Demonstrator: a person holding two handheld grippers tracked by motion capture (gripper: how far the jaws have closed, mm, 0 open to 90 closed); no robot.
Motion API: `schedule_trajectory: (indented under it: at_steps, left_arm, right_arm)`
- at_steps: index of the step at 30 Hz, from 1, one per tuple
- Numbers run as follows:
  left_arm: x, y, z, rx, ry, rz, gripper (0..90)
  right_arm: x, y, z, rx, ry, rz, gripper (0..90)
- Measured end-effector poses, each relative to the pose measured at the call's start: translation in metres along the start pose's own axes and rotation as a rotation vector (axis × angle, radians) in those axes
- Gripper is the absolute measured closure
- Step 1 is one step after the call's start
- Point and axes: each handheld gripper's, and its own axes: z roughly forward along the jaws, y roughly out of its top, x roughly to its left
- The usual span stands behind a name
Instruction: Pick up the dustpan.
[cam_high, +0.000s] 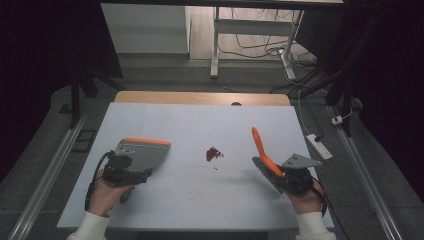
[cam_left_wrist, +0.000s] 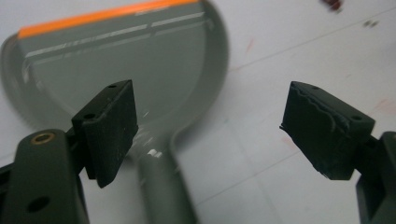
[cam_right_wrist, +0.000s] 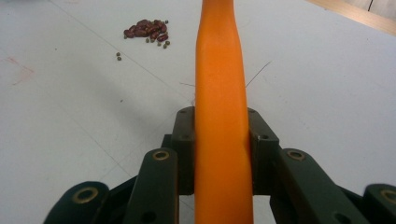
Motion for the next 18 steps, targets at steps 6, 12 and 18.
schedule_trajectory:
  at_steps: [6, 12, 18]
  left_arm:
    - [0.000, 0.000, -0.012, 0.056, -0.075, -0.030, 16.3]
    - [0.007, -0.004, -0.010, 0.106, -0.082, -0.056, 14.4]
    - [0.015, -0.009, -0.004, 0.184, -0.054, -0.090, 14.6]
  right_arm:
    - [-0.001, -0.001, -0.001, -0.006, 0.006, -0.002, 69.9]
    - [0.000, -0.002, -0.004, -0.008, -0.001, -0.009, 69.8]
    - [0.000, -0.003, -0.003, -0.003, -0.002, -0.011, 69.9]
